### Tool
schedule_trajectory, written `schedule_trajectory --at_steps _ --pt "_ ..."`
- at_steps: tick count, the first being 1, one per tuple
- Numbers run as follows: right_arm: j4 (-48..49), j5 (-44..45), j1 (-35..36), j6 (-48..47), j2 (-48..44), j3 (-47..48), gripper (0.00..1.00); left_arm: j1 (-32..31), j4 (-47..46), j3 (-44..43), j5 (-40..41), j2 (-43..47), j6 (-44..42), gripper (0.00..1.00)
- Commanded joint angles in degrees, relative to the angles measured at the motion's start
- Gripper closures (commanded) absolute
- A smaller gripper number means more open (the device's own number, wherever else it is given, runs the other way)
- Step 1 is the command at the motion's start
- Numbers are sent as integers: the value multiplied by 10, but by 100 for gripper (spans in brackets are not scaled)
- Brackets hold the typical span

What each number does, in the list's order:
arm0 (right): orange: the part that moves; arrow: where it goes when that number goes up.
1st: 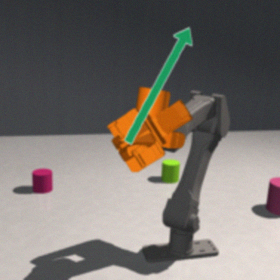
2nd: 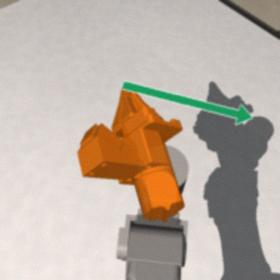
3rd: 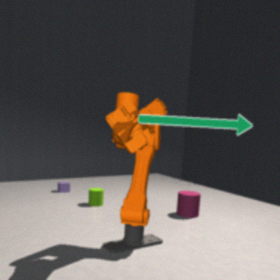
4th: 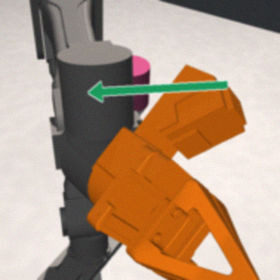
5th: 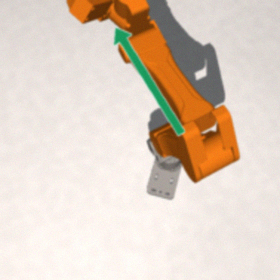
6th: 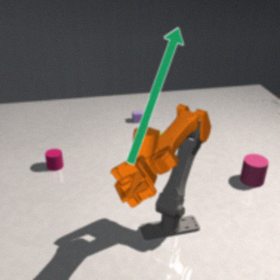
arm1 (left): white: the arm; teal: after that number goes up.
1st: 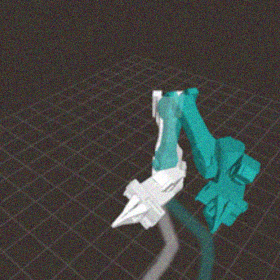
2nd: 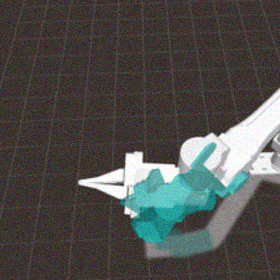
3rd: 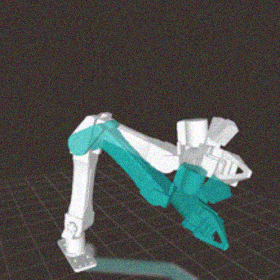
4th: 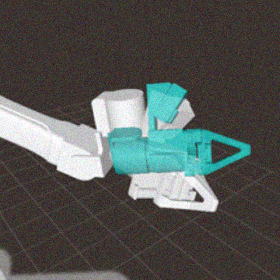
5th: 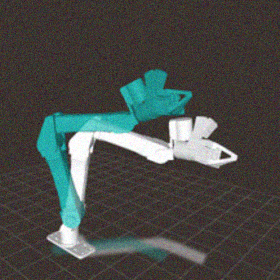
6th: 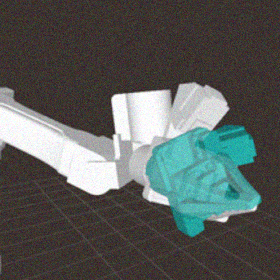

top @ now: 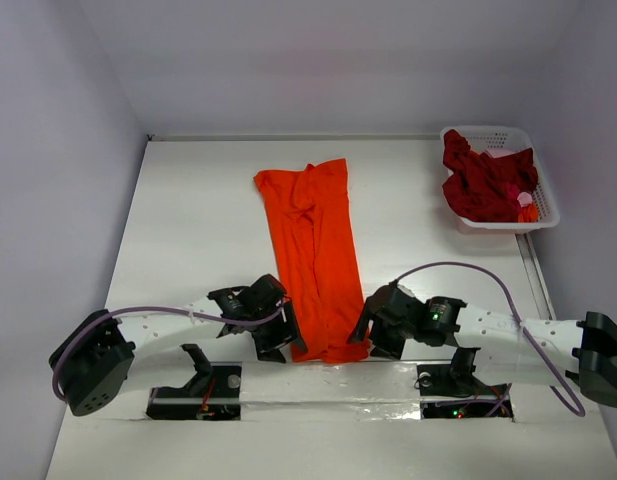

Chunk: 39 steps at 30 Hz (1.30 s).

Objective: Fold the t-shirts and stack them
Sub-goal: Fold the tshirt

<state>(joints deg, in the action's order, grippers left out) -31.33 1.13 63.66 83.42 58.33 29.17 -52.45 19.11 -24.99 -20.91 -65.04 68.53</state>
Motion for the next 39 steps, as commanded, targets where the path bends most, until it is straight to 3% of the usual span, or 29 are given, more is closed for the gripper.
schedule_trajectory --at_steps 1,2,8,25,35,39 --pt "2 7 -2 3 -1 2 27 -4 32 0 7 24 5 43" --pt "2 7 -2 3 -1 3 27 -4 34 -1 6 25 5 48" --pt "7 6 -2 3 1 3 27 -4 39 -1 8 25 6 58" --pt "5 6 -2 6 -6 -2 27 -14 -32 13 -6 -33 13 61" --pt "5 6 -2 6 -6 -1 27 -20 -27 8 -1 -30 16 75" --pt "10 7 -2 4 5 0 27 -20 -28 7 1 -32 16 76"
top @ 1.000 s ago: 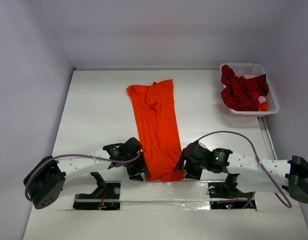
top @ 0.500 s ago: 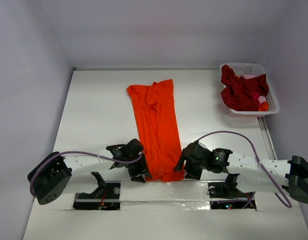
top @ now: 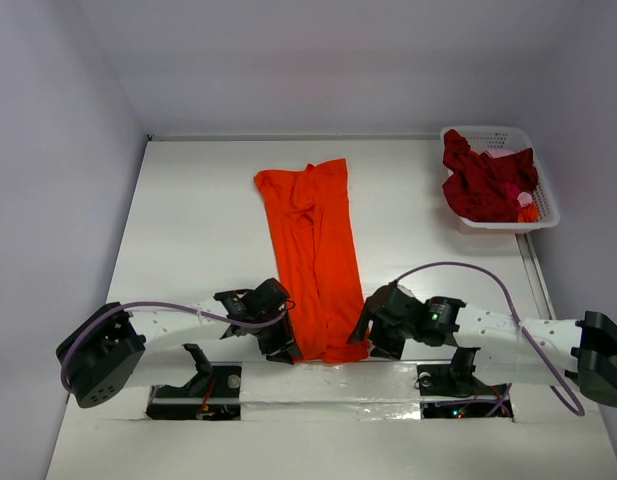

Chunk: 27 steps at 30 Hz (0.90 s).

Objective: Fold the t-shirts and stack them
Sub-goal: Fold the tshirt

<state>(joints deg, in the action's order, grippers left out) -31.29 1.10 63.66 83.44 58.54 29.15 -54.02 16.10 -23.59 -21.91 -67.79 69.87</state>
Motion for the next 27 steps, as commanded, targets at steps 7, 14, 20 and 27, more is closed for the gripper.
schedule_trajectory --at_steps 7,14,20,27 --pt "16 11 -2 -5 41 11 27 -4 11 -12 13 -2 3 76" --pt "24 11 -2 -6 61 14 27 -4 22 -17 15 4 1 79" --pt "26 13 -2 -12 75 21 30 -4 20 -20 14 -1 1 82" --pt "23 15 -2 -17 78 26 50 -4 17 -21 12 -5 0 82"
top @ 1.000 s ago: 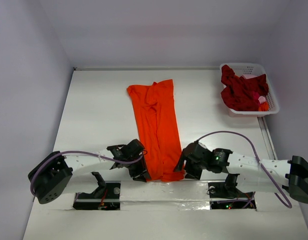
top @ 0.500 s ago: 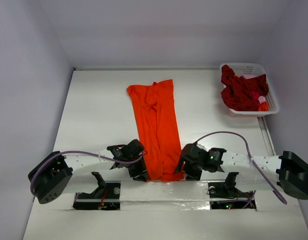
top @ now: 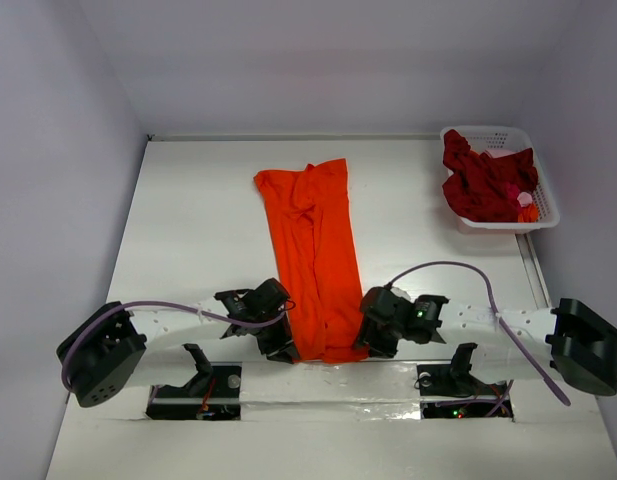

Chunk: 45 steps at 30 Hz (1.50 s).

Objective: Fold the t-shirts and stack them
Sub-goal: Fold the tshirt

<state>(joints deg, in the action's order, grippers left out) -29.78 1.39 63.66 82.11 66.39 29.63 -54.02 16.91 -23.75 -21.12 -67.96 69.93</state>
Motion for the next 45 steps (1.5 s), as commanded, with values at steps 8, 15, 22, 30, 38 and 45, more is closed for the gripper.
schedule_trajectory --at_steps 8,15,22,30,38,45 --pt "-6 17 -2 -4 -5 28 52 -4 9 -17 4 -4 0 82" --pt "-12 20 -2 -5 -9 29 60 -4 9 -17 4 -2 2 82" --pt "-8 14 -2 -9 4 33 84 -4 12 -17 4 0 2 82" --pt "-10 14 -2 -13 11 38 90 -4 13 -17 3 2 4 82" --pt "-24 18 -2 -16 23 49 100 -4 43 -33 17 20 7 84" --pt "-35 26 -2 -14 17 54 100 -4 51 -35 22 27 13 97"
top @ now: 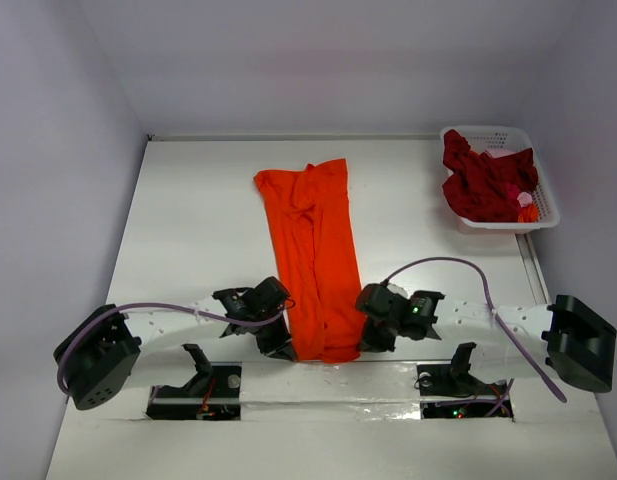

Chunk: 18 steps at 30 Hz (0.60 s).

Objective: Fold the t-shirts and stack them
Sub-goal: Fold the tshirt

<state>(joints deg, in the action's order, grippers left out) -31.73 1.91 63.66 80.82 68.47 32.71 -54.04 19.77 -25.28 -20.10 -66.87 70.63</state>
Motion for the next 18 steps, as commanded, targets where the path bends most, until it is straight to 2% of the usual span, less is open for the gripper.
schedule_trajectory --at_steps 1,10,18 --pt "-20 22 -2 -1 -4 24 100 -4 23 -21 11 17 6 100" --pt "-30 28 -2 -4 1 33 100 -4 25 -26 11 9 3 100" --pt "-54 42 -2 -15 -1 59 100 -4 54 -64 29 9 -4 100"
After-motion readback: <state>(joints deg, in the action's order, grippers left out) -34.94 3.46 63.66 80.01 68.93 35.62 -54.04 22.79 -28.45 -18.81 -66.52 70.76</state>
